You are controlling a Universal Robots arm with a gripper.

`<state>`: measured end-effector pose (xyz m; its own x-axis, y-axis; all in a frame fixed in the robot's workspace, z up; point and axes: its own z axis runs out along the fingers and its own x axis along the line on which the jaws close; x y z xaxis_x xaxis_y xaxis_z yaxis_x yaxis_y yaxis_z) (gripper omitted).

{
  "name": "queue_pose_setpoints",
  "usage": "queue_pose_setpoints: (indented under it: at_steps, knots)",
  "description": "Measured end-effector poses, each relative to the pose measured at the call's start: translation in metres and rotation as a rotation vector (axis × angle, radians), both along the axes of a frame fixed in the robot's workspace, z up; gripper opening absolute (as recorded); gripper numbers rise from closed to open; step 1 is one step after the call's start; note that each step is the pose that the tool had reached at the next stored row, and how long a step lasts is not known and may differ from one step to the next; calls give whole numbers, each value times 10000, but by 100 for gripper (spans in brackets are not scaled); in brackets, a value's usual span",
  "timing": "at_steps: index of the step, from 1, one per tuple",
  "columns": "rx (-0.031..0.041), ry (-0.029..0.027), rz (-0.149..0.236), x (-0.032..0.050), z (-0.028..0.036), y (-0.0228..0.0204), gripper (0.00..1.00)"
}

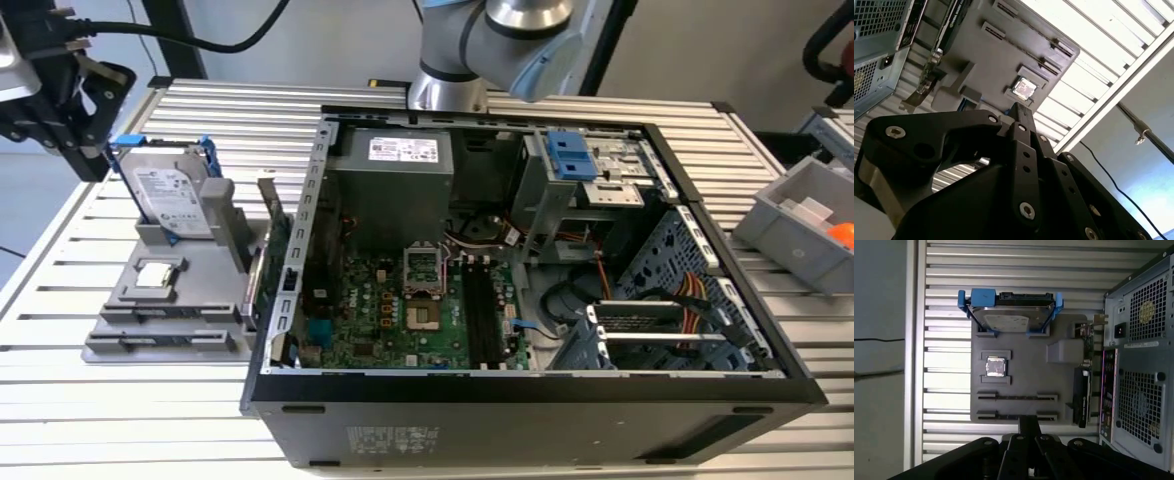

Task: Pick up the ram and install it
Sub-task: 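Reach for the ram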

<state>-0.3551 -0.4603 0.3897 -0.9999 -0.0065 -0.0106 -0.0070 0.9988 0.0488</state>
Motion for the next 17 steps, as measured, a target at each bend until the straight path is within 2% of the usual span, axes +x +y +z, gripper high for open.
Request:
queue_pose_setpoints:
  at_steps: [9,17]
  knots:
    - [0,0,-13,0,-1,-135,0]
    - [-1,0,-30,-1,-4,-186,0]
